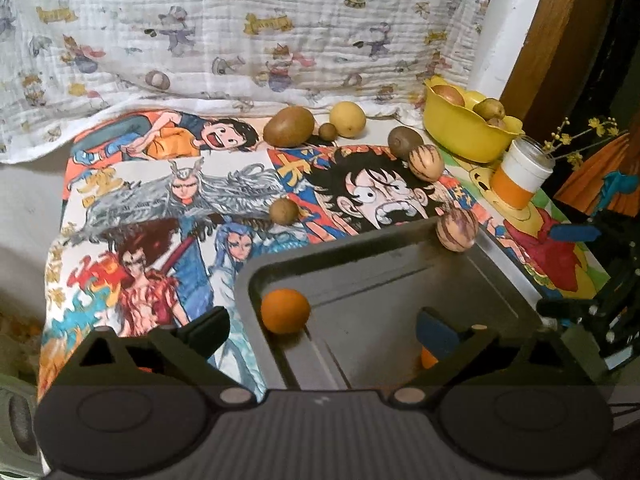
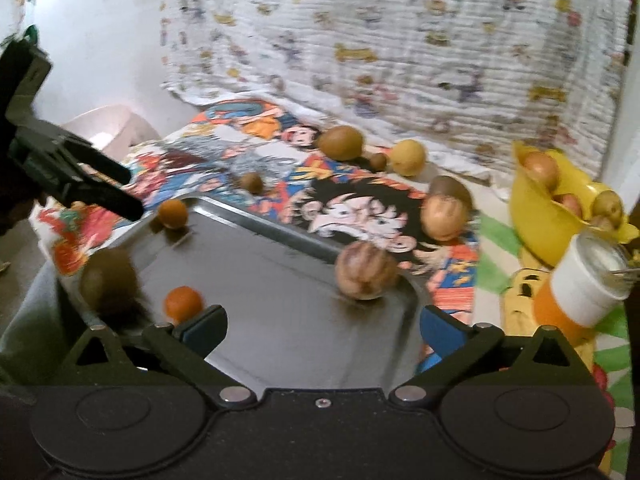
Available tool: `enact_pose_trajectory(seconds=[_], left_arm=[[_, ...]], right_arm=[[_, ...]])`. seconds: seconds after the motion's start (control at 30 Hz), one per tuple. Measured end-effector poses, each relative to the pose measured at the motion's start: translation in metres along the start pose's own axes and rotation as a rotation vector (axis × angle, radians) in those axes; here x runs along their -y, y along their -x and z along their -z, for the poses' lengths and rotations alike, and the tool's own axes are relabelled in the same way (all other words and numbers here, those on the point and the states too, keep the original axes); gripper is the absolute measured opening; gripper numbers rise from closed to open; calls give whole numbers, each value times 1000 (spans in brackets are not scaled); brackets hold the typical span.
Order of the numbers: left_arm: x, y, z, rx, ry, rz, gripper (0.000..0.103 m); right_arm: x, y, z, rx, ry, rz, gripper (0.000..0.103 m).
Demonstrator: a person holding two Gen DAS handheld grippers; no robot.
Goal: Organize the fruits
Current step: 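Open the right tool to drop its mandarin while the left tool releases its mandarin onto the tray, then move the right tool toward a striped pepino while the left tool approaches a small brown kiwi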
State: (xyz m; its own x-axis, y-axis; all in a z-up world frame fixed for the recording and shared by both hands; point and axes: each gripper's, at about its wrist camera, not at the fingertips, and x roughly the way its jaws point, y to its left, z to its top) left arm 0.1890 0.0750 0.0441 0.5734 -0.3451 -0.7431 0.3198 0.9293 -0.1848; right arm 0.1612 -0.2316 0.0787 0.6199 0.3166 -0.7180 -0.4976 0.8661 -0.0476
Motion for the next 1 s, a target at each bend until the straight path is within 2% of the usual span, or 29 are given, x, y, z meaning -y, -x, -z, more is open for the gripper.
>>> enact_pose_trajectory(seconds=[0.4,0.63,1.0], left_arm=[[2,-7,-34,34,-35,-21,102],[0,-20,-56,47,-51,-30,102],[-10,-61,-78,19,-25,-64,102]], right_arm=[[25,-8,-24,40,-21,39,102],[39,-23,-45,70,-74,49,102],[60,-70,-76,76,-171,82,102]])
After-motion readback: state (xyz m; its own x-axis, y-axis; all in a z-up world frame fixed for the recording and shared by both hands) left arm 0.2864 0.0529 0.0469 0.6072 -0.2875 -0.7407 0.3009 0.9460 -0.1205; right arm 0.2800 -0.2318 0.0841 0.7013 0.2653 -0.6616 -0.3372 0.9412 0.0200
